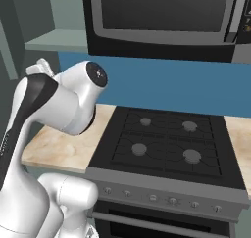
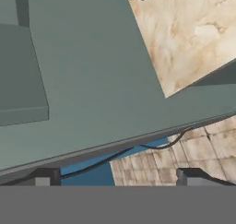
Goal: Close all open cabinet doors.
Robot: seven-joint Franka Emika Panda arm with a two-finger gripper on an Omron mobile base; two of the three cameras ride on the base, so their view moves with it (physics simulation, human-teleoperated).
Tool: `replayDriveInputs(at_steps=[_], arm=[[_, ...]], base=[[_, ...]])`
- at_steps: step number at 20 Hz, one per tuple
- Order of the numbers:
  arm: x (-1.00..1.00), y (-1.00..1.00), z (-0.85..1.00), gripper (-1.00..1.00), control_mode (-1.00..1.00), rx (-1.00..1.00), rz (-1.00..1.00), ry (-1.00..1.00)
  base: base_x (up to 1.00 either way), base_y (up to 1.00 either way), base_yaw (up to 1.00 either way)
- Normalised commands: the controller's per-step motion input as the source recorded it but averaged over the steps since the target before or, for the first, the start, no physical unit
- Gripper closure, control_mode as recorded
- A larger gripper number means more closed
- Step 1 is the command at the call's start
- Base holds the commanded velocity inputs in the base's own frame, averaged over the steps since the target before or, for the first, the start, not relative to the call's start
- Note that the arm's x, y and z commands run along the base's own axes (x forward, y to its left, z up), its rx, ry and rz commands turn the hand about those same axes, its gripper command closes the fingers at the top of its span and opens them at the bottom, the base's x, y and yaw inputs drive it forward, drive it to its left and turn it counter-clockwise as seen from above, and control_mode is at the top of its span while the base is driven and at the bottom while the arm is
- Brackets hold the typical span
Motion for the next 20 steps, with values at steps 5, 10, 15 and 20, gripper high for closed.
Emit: replayDriveInputs(at_steps=[5,10,15,20], arm=[[-0.18,0.26,0.10,-1.00,-1.00,0.08,-0.01,-0.10],[-0.16,0.25,0.16,-1.00,-1.00,0.06,0.00,0.00],[-0.16,0.21,0.18,-1.00,-1.00,0.06,0.00,0.00],[-0.16,0.18,0.17,-1.00,-1.00,0.04,0.00,0.00]], base=[[0.00,0.00,0.00],[0.00,0.00,0.00],[0.00,0.00,0.00],[0.00,0.00,0.00]])
